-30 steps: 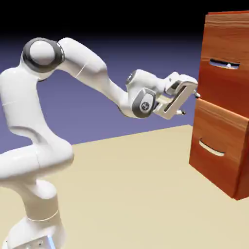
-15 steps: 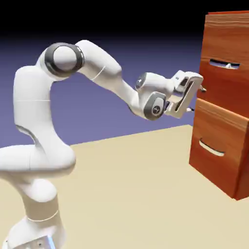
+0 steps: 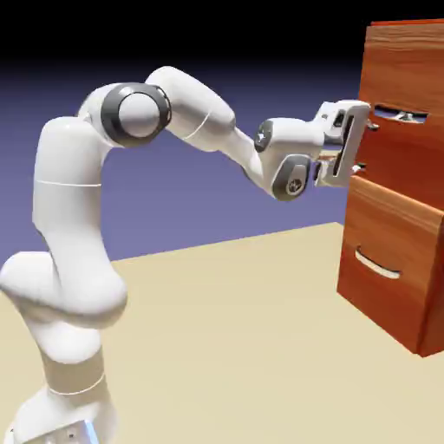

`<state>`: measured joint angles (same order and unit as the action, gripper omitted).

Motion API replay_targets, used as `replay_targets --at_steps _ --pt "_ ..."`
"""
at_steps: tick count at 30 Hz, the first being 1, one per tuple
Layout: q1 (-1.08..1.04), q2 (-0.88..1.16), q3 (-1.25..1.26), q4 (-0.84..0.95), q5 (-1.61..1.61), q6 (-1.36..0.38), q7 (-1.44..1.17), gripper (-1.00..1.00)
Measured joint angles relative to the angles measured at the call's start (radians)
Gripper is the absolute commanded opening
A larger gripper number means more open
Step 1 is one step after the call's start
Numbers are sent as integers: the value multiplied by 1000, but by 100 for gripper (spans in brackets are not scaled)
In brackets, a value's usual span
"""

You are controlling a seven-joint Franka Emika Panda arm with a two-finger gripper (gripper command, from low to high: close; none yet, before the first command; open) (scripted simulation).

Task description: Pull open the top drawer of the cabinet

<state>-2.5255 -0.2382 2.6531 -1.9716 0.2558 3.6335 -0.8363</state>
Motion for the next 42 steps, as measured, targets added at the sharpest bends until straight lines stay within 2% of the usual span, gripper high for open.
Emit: replay_targets --at_steps 6,8,13,14,16,21,35,39,42 --pt "-208 27 217 69 21 49 -129 0" --pt "-214 28 224 71 22 50 -133 0" --pt "-259 -101 234 252 -5 -10 -88 0" --pt "-267 -123 236 282 -9 -20 -81 -100" --pt "-267 -123 236 282 -9 -21 -81 -100" --pt "-185 -30 161 131 -38 27 -39 -100" --pt "123 -177 -347 204 -361 -1 469 -100" --pt "243 -181 -491 175 -395 3 525 -100" --pt "350 -138 -575 96 -366 24 475 -100"
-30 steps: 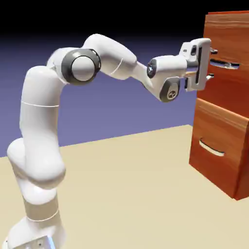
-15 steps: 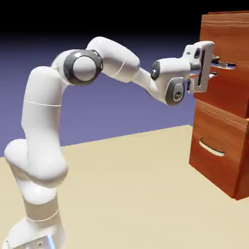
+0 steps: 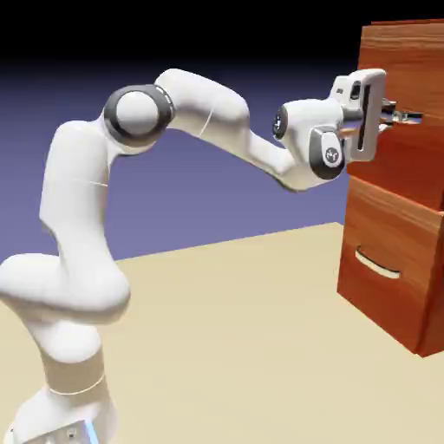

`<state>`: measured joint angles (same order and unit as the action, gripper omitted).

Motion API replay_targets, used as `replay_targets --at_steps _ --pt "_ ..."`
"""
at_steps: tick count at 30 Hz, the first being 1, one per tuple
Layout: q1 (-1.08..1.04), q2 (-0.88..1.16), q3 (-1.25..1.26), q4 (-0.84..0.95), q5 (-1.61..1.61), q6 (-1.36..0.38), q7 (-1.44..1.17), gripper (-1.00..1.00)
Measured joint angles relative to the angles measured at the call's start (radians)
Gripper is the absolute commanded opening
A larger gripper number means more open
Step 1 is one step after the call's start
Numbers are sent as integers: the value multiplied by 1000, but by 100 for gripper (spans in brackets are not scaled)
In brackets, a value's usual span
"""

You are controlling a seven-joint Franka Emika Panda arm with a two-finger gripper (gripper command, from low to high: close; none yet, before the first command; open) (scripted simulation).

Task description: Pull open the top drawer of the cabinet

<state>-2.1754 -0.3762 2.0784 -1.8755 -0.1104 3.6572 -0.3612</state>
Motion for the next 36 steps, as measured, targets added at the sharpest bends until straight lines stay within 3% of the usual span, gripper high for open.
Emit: replay_targets --at_steps 12,19,27,36 --pt "444 163 -314 -231 178 54 -271 -100" --pt "697 203 -530 -292 233 69 -353 -100" --pt "986 330 -716 -297 414 94 -628 -100" --pt "1218 167 -1040 -414 233 86 -345 -100"
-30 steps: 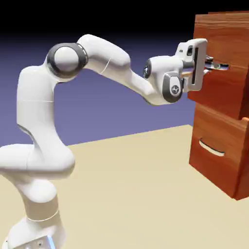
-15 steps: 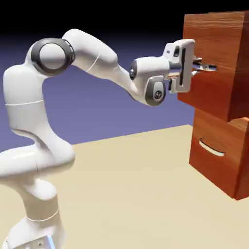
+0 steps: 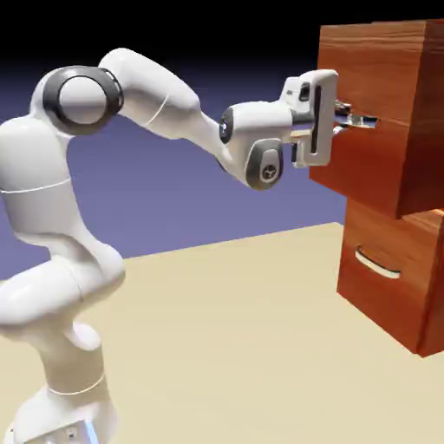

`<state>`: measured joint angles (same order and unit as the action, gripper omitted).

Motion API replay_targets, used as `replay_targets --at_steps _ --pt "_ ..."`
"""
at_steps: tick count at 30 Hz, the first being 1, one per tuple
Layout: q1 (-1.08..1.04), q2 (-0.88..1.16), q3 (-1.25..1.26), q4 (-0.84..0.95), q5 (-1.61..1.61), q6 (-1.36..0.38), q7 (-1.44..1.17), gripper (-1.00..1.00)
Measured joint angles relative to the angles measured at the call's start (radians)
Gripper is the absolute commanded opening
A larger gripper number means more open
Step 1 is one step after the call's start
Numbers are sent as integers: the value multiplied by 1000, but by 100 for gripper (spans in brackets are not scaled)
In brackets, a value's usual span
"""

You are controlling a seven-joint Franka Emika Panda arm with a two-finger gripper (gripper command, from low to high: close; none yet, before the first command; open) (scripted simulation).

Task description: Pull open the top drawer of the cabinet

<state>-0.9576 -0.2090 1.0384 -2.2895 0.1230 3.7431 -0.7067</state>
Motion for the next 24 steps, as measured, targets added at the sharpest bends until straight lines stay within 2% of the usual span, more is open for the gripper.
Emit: replay_targets --at_steps 13,19,22,23,24 --pt "390 -359 -467 -338 -246 -14 320 -100" --pt "213 -434 -394 -329 -458 8 576 -100" --pt "240 -518 -455 -383 -557 3 672 -100" --pt "237 -521 -455 -384 -564 4 680 100" --pt "237 -521 -455 -384 -563 5 679 100"
